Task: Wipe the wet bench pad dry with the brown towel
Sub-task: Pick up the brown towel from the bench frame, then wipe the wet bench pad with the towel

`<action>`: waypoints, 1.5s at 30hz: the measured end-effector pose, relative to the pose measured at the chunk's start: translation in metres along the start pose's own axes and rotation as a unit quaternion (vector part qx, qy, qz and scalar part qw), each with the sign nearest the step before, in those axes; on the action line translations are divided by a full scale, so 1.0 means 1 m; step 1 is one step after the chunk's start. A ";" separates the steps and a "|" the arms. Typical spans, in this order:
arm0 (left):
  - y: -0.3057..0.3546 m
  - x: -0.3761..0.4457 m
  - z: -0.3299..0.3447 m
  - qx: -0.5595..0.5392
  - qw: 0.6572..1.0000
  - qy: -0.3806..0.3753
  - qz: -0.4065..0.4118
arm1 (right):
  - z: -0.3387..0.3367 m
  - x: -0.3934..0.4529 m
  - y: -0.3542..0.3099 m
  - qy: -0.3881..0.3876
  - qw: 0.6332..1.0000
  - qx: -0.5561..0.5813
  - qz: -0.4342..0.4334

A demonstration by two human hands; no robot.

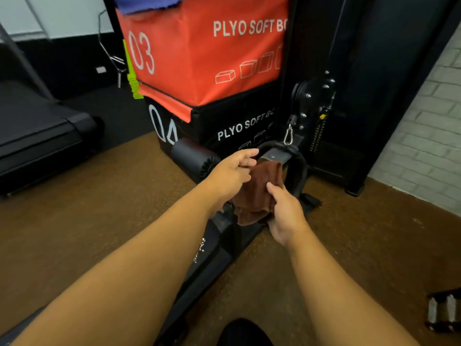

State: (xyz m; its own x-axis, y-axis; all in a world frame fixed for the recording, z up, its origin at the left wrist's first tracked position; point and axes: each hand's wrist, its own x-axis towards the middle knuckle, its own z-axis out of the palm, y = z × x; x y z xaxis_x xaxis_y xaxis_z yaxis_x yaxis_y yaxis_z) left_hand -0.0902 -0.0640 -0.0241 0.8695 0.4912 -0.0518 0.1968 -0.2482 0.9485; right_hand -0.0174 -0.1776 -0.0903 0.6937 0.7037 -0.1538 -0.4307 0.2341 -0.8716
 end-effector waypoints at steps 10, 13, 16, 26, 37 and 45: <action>0.004 -0.071 -0.026 0.010 0.989 0.136 -0.059 | -0.018 -0.032 0.021 -0.181 0.906 0.354 0.148; -0.002 -0.083 -0.028 0.017 0.989 0.125 -0.071 | -0.018 -0.035 0.037 -0.186 0.889 0.387 0.160; -0.015 -0.093 -0.037 0.045 0.989 0.119 -0.074 | -0.009 -0.036 0.055 -0.164 0.882 0.409 0.165; -0.163 -0.094 -0.103 0.325 0.919 0.076 -0.209 | 0.011 -0.013 0.141 -0.025 0.936 0.207 0.285; -0.272 -0.053 -0.134 0.404 0.865 -0.045 -0.294 | 0.095 0.144 0.180 -0.032 0.841 -0.540 0.020; -0.303 -0.035 -0.144 0.400 0.860 -0.039 -0.314 | 0.090 0.181 0.234 -0.249 0.548 -0.796 0.061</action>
State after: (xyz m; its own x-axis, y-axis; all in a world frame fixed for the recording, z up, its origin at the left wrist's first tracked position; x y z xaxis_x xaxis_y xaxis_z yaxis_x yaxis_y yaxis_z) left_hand -0.2452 0.1140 -0.2649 0.4999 0.6885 -0.5254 0.8602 -0.4651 0.2090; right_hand -0.0446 0.0645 -0.2799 0.3012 0.8377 -0.4556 0.8688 -0.4380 -0.2308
